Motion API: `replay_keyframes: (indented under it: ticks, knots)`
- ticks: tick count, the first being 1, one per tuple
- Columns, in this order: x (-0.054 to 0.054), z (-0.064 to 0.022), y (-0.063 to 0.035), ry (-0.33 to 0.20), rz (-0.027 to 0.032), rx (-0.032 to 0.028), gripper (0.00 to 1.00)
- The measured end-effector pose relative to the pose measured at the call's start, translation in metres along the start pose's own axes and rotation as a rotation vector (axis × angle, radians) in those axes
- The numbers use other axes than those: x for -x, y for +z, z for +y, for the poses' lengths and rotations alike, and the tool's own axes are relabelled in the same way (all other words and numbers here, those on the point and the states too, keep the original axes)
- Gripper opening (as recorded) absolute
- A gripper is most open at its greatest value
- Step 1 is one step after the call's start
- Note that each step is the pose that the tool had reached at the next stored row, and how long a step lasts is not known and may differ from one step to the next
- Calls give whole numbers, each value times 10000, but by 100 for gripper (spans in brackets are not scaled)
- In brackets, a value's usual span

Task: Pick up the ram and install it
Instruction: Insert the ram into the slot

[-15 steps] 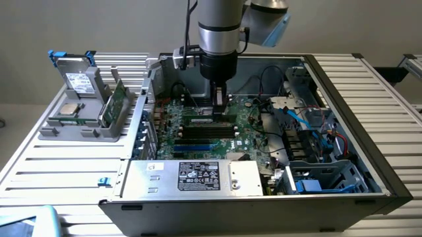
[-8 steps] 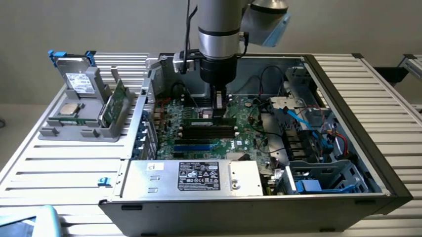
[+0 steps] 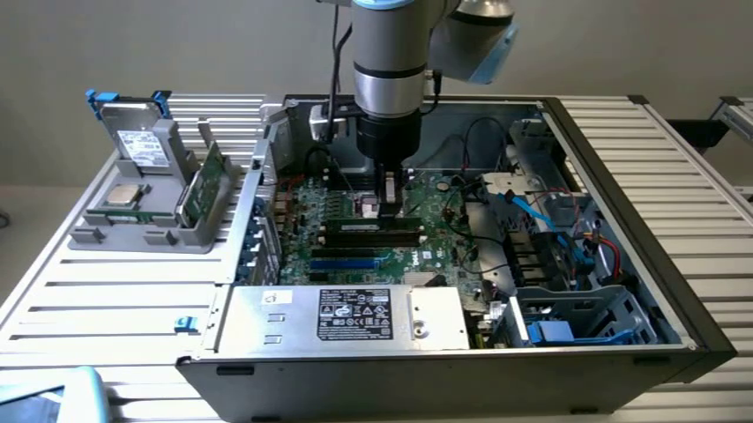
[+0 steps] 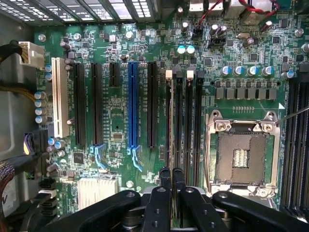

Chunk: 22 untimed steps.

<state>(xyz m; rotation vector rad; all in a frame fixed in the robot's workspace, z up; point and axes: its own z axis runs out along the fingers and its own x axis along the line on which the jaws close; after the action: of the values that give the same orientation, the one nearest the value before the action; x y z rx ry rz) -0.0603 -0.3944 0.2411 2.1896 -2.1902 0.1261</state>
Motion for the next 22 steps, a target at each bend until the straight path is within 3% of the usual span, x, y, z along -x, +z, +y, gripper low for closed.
replay_keyframes:
  ticks: [9,22]
  knots:
    - [-3,29,24,8,3,-103,14]
    - [-34,30,45,60,6,-100,14]
